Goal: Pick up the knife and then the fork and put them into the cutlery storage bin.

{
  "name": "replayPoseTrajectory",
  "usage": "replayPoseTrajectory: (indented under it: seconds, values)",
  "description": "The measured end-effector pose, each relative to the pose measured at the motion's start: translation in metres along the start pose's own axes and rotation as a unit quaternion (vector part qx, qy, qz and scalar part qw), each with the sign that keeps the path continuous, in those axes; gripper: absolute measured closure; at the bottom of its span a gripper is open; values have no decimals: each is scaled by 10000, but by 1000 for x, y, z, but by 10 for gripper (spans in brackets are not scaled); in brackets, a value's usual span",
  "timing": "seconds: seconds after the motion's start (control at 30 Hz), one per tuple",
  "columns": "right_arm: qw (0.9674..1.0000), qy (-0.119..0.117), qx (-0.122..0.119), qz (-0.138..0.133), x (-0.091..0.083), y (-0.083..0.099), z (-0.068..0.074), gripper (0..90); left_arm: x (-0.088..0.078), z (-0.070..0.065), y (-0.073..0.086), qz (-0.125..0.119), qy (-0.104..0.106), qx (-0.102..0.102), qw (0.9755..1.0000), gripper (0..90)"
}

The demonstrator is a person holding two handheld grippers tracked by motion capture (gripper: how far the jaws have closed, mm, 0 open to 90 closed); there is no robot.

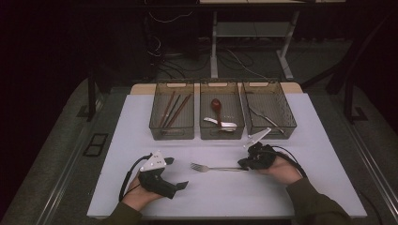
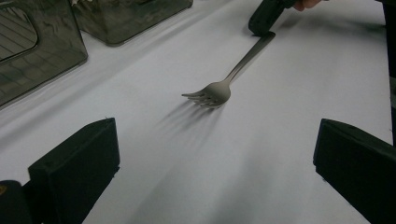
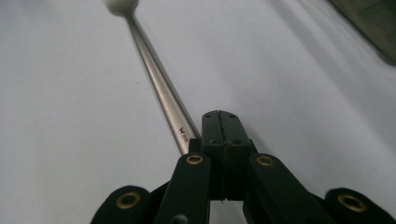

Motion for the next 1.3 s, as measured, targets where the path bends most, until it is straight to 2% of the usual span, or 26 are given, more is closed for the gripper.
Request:
replayPoseTrajectory:
  seconds: [0.1,0.4,0.57,0.67,0.73,0.8,0.87,0.9,0.97,1.03,1.1,1.23,1.3]
  values:
    - [9999,-6,-148,22,-3,3,3,890,0,0,0,3,0,0,10000,0]
    - [9993,-81,-347,66,-9,9,16,890,0,0,-1,8,4,2,10000,0]
    - [9993,-131,-338,67,-10,11,17,881,0,0,-1,27,10,19,10000,0]
    - [9997,-122,-232,9,-11,10,15,768,0,-1,-1,16,11,11,10000,0]
    - [9998,-190,-28,-76,-14,8,14,701,0,0,-1,12,10,7,10000,0]
    - [9995,-259,20,-160,-16,7,12,620,0,0,-1,27,18,19,10000,0]
    - [9997,-195,67,-107,-17,7,11,558,0,-1,-1,33,18,29,10000,0]
    - [9998,-153,105,-86,-17,6,11,557,1,-1,-1,23,16,29,10000,0]
    - [9997,-255,29,14,-17,5,13,526,0,-1,-1,33,17,26,10000,0]
    - [9998,-100,-139,65,-18,3,13,525,1,-1,-1,10,12,20,10000,0]
    - [9997,-54,-221,79,-20,-1,16,544,1,-1,-1,12,15,21,10000,0]
    - [9981,306,-527,61,-20,-11,20,542,1,-1,-1,24,16,30,10000,0]
    - [9983,143,-560,125,-18,-16,23,558,1,-1,-1,24,17,33,10000,0]
Point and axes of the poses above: each handheld gripper's, and its own axes: x roughly forward along the jaws, y roughly out of its underside, z roughly to its left, the point moved 4 cm from there along x, roughly forward along the jaws, and after that the axes turned 15 degrees about y, right-handed, at the moved point
